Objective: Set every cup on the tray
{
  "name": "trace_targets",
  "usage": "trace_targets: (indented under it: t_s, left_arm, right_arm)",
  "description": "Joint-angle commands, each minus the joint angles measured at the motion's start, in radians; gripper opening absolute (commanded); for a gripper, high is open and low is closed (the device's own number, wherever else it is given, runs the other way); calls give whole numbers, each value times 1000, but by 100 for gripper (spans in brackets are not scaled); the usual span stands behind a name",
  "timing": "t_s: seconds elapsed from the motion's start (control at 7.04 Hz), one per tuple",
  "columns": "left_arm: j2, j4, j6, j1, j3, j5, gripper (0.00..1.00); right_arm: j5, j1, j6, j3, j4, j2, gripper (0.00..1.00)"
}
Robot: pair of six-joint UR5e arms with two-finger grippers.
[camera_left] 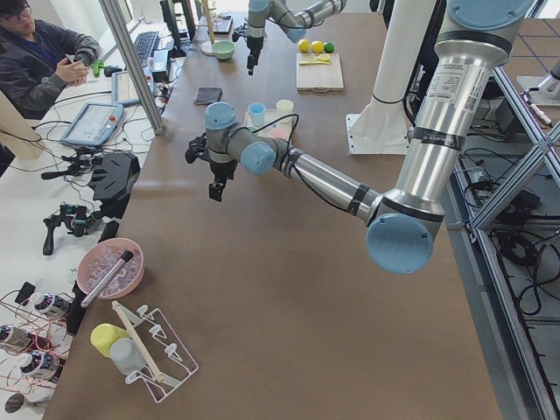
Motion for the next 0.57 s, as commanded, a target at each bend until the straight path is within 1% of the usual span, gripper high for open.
trace_targets:
  t_s: [0.0,0.14,0.28,0.43]
  left_arm:
    - [29,237,364,-202,1,-45,98]
    - [27,354,510,-275,8,-7,98]
    - [58,377,548,-328,42,48,98]
    - [100,380,550,-365,89,51,98]
  right_arm:
    - [138,201,-396,26,-4,-147,100]
    - [203,279,-540,24,-5,-213,100]
    - [239,350,-709,22,-16,-291,100]
    - [279,436,-882,24,-34,-372,100]
